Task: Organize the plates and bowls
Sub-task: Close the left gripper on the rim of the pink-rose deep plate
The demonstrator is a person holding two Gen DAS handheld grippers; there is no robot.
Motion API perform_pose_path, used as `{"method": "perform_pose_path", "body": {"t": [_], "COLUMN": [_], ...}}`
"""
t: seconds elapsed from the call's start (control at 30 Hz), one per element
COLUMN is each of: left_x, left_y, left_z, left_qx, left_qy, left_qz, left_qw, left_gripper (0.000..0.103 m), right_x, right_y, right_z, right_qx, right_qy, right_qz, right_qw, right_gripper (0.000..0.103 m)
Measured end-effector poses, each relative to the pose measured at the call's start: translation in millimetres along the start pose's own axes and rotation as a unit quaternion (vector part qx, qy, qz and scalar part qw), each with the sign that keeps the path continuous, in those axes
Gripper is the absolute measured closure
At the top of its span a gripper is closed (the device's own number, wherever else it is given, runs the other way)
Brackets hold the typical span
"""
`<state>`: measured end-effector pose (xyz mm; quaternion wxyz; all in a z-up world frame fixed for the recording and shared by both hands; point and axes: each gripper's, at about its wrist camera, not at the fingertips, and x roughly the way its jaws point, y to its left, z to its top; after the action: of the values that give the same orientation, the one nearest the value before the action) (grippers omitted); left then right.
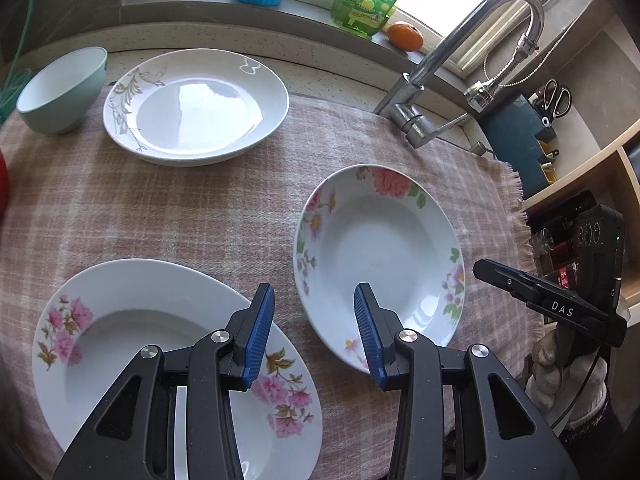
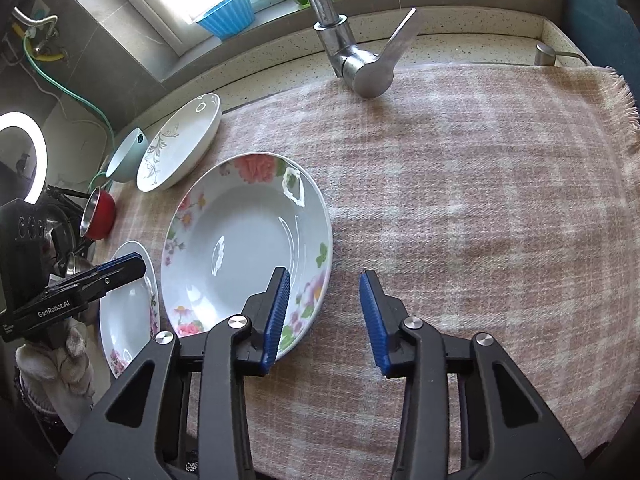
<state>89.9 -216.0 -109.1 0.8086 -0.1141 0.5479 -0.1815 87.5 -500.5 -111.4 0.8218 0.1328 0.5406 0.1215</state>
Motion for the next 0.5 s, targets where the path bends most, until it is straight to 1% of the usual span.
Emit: {"method": "perform_pose_path", "body": {"t": [0.07,0.13,0.3,0.4,0.5], "left_x": [4.2,8.1,15.0,18.0,18.0], "left_y": [-1.4,-3.2,-5.2,-5.3,-2.9], "left_z": [1.8,3.0,4.0,4.3,5.3], "left_qx": [0.000,-0.002,-0.008,-0.010,-0.014], "left_qy": [0.003,0.005,0.012,0.015,0.014], "left_qz": [0.002,0.006,0.010,0.014,0.014], "left_qw": [1.0000,1.0000,0.9998,0.9997,0.9997], "left_gripper": [0.068,0.071,0.073,0.074,0.076], "right_x": [5.4,8.7,16.7,22.5,28.2], "right_y": [-3.2,-4.7,-7.1,-7.9,-8.8], "right_z": [3.9,6.3,11.4,12.6,13.1], "right_qx": [-0.001,-0.003,-0.004,-0.007,-0.006], "right_qy": [0.006,0.011,0.023,0.031,0.039], "right_qz": [0.006,0.011,0.027,0.026,0.032], "right_qw": [1.000,1.000,0.999,0.999,0.999], "right_gripper": [0.066,0.072,0.074,0.074,0.080]}}
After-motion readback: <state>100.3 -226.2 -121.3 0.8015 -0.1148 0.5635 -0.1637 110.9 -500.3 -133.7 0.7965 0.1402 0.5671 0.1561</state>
